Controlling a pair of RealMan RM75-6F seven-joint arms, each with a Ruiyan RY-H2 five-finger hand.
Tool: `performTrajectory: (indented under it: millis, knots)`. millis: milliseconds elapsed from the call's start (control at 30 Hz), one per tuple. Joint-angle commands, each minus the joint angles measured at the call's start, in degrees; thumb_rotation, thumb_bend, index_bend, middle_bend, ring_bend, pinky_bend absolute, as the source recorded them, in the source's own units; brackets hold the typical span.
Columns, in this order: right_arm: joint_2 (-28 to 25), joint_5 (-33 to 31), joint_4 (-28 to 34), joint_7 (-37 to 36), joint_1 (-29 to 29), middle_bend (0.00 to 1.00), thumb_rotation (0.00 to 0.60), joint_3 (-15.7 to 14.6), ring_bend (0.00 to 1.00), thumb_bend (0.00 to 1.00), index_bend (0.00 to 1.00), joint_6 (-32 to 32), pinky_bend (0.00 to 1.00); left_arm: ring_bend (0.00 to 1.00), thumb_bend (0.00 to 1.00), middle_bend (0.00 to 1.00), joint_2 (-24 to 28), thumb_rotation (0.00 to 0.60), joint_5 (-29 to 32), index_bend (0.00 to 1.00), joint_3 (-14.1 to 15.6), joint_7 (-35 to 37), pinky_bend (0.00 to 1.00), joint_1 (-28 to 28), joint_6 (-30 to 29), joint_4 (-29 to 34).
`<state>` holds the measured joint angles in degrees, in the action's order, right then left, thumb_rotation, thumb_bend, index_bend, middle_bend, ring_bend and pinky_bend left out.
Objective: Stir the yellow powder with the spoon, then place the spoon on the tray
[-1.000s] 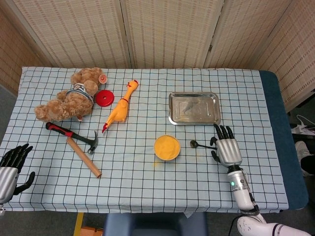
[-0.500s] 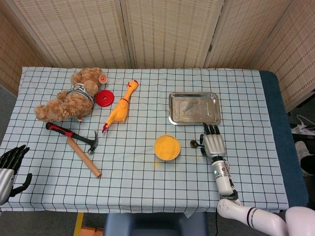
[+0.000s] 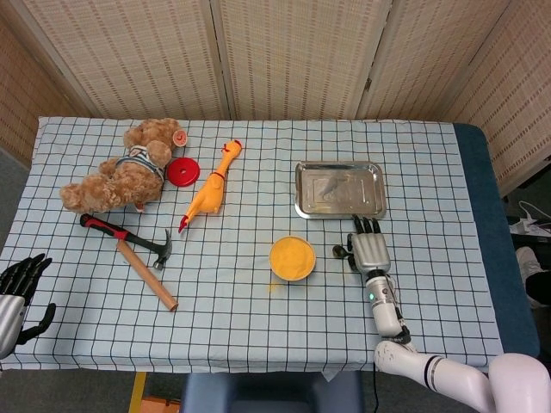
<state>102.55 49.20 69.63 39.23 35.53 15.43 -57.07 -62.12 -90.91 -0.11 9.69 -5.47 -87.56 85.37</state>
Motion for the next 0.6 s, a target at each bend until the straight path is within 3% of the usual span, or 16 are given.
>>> performTrajectory:
  millis: [33, 600]
  knots:
    - [-0.1, -0.5, 0.2, 0.2, 0.3, 0.00, 0.600, -0.4, 0.00, 0.31, 0.52, 0.1, 0.00, 0.00, 0.46, 0.00, -0.1, 0.600, -0.2, 0.00, -0.1, 0.8, 0.09, 0.0, -0.2, -0.2]
    - [-2.1, 4.3, 3.9, -3.8, -0.3, 0.04, 0.600, -1.7, 0.00, 0.32, 0.66, -5.0, 0.00, 0.00, 0.46, 0.00, -0.1, 0.600, -0.6, 0.00, 0.1, 1.3, 0.09, 0.1, -0.2, -0.3]
